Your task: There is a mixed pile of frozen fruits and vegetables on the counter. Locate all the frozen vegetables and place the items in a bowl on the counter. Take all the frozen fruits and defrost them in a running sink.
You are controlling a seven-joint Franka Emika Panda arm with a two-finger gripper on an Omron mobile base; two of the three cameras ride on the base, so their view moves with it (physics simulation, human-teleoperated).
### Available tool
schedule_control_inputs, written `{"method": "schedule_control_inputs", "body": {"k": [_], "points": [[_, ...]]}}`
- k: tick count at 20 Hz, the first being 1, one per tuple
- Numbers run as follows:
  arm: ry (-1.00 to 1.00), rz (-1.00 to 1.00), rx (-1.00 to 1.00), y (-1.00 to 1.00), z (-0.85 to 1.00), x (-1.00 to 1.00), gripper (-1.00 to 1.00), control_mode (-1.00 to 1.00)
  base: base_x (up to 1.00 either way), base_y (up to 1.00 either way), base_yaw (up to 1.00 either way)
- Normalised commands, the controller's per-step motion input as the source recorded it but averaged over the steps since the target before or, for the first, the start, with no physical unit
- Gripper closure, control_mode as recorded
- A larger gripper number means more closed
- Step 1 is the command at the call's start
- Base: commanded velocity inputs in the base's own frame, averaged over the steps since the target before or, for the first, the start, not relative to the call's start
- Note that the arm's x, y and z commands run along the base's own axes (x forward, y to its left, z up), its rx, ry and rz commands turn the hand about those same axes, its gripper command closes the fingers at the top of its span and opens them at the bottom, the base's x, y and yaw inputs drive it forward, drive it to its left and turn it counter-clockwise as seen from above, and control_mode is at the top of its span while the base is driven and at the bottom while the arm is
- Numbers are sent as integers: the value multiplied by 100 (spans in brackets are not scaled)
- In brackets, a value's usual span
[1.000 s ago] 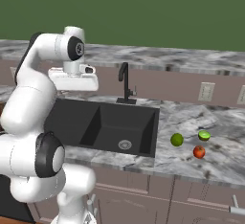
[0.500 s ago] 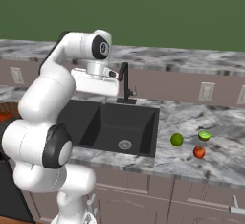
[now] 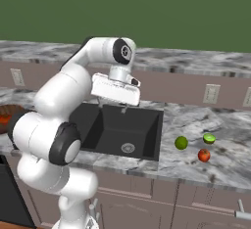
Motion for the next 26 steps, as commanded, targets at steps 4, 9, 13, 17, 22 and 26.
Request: {"method": "schedule_control_inputs", "body": {"k": [4,9,13,17,22,26], "points": [[16,-6,0,-45,-21,-6,-100,-100,0,0,0],[20,-12,0,-60,-18,-16,-100,-100,0,0,0],[17,-8,1,-67,-10,-11,-100,-100,0,0,0],[9,-1,0,-55,-8,4,-100,-100,0,0,0],[3,0,1,-41,-34,12,-100,-100,0,0,0],[0,0,6,-47,-48,8,-100,-100,0,0,0]]}}
